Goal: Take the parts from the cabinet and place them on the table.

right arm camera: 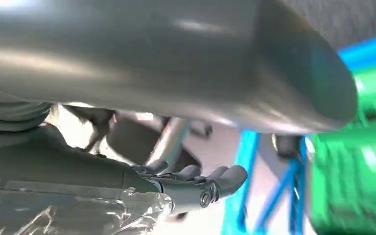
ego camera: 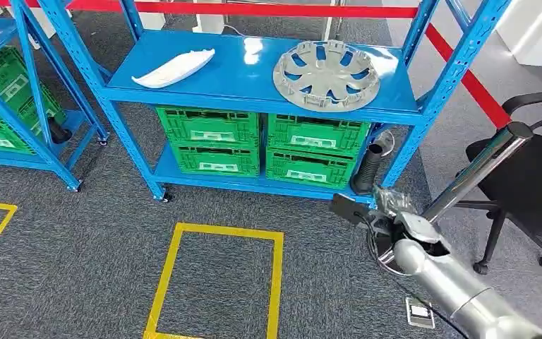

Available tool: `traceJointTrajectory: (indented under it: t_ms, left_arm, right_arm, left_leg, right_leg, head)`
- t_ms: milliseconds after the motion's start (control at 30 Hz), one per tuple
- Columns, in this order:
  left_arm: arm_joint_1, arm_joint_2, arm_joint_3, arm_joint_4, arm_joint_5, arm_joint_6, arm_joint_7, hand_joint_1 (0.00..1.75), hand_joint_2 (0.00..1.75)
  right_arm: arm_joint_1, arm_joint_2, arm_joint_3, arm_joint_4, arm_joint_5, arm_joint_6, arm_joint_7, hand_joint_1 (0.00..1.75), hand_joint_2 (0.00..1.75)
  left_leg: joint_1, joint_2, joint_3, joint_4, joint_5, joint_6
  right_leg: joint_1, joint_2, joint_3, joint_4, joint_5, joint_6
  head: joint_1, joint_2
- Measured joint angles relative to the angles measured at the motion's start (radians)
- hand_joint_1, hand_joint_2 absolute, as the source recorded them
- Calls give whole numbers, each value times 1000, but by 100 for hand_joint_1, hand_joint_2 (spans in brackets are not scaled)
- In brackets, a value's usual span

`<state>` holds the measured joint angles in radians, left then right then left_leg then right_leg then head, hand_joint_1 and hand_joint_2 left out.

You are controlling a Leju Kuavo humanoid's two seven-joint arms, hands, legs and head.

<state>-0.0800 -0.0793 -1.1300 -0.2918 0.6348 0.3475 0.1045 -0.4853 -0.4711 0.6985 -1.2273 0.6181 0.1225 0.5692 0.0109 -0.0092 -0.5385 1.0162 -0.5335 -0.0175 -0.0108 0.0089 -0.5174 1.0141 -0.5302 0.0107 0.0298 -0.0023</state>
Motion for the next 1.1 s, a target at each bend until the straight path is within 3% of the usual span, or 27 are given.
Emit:
traceJointTrajectory:
  t_ms: [333,633,800,1100]
  left_arm:
    - [-15,-4,-63,6,3,0,6,0,0]
    - [-41,-11,-127,10,-3,-6,20,0,0]
    - [-58,-14,-158,13,-27,-29,37,0,0]
    - [-62,-11,-188,19,-30,-55,52,0,0]
  right_arm:
    - [-205,-42,65,-164,156,184,39,0,0]
    - [-349,-48,218,-254,321,320,69,0,0]
    - [-353,-37,300,-256,400,317,76,0,0]
    - [-337,-31,365,-251,393,289,79,0,0]
  left_leg:
    - [0,0,0,0,0,0]
    - [0,0,-1,0,0,0]
    - [0,-1,-1,0,0,0]
    - [0,-1,-1,0,0,0]
  right_leg:
    - [0,0,0,0,0,0]
    - [0,-1,-1,1,0,0]
    - [0,-1,-1,1,0,0]
    - [0,-1,-2,1,0,0]
  head:
    - [0,0]
    - [0,0]
    - [0,0]
    - [0,0]
